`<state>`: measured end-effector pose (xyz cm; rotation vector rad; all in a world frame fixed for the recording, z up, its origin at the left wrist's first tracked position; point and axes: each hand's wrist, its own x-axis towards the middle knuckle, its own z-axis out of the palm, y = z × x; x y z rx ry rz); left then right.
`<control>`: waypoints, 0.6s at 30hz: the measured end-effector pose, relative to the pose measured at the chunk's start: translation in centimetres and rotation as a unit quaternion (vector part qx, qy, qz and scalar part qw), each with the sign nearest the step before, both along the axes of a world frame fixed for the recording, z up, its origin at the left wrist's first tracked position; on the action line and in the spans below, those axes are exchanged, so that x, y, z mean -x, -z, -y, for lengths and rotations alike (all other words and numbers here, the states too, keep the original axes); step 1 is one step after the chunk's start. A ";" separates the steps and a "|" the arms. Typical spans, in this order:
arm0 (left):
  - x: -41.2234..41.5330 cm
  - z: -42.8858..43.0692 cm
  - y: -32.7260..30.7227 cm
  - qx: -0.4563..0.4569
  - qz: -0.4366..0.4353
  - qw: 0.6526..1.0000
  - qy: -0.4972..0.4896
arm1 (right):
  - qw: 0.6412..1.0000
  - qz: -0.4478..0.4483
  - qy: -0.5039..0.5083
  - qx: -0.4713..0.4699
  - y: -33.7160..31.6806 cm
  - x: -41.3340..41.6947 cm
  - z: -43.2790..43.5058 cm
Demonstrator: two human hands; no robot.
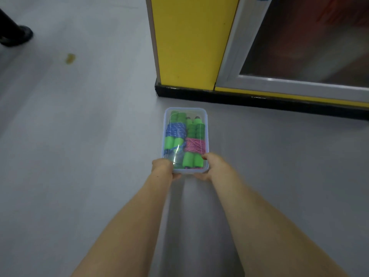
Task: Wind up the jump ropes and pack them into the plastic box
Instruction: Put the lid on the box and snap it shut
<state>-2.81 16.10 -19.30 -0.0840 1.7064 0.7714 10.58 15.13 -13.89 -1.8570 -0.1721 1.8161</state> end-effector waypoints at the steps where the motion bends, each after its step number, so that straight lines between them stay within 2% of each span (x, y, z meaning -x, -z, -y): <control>1: 0.0 -0.8 0.1 -0.008 -0.009 1.000 0.014 | 1.000 0.012 0.001 0.004 0.0 -0.1 -0.9; 5: 0.1 -4.1 0.9 -0.020 -0.017 1.000 0.002 | 0.999 0.051 -0.002 0.006 -0.2 0.4 -3.6; 8: 0.4 -5.3 0.6 -0.018 -0.006 1.000 -0.010 | 0.996 0.077 0.032 -0.012 0.6 1.2 -4.6; 13: 1.4 -7.7 1.4 -0.080 -0.092 0.992 0.027 | 0.992 0.054 0.076 -0.083 0.6 2.6 -6.1; 18: 1.9 -8.5 1.6 -0.094 -0.103 0.990 0.021 | 0.988 0.090 0.087 -0.095 2.1 3.8 -7.3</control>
